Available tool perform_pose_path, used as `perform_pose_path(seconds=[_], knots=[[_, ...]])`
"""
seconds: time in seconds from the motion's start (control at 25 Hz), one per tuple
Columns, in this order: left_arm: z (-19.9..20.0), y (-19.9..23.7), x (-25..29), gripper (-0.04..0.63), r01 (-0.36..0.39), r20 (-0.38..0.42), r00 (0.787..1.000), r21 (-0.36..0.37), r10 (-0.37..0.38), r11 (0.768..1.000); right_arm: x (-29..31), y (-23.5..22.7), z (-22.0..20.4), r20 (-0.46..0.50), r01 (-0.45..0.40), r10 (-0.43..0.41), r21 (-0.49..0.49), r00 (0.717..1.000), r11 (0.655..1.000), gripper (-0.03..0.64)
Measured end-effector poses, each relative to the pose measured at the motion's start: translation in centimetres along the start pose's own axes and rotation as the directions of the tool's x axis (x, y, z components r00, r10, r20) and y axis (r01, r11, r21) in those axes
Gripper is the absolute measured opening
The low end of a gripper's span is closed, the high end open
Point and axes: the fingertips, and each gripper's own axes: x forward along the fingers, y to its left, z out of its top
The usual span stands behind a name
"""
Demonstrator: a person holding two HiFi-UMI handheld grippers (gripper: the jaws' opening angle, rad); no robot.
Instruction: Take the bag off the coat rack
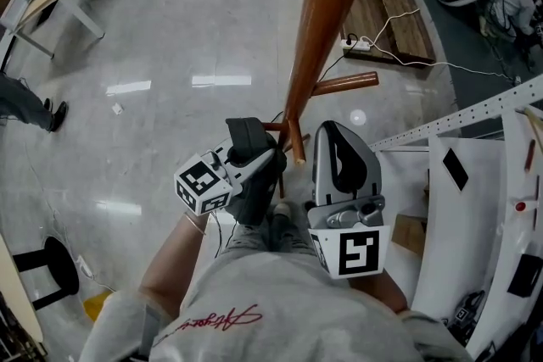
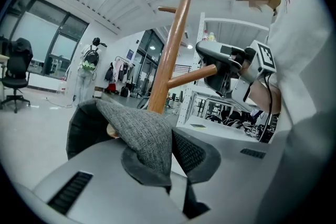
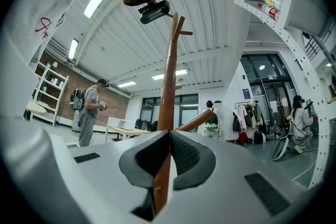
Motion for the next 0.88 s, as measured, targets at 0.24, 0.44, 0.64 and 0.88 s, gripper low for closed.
perform_pose_path(seconds=[0.24,0.44,0.64,0.88], knots=[[3.1,-2.0,-2.1,0.035,-0.031,0.043,0.999,0.077,0.028,0.997,0.1,0.4,0.9,0.026,-0.02,0.02,0.011,0.999,1.0,0.02],[7.1,-3.6,-4.4,0.035,-0.078,0.093,0.993,0.14,0.066,0.987,0.3,1.0,1.5,0.047,-0.045,0.043,0.023,0.998,0.999,0.02],[10.4,-3.4,-6.9,0.035,-0.158,0.155,0.979,0.162,0.133,0.974,0.6,2.1,2.2,0.068,-0.078,0.076,0.024,0.995,0.997,0.02],[13.5,-4.0,-8.4,0.035,-0.24,0.197,0.959,0.181,0.204,0.954,0.8,3.1,3.3,0.089,-0.119,0.118,0.012,0.989,0.993,0.02]])
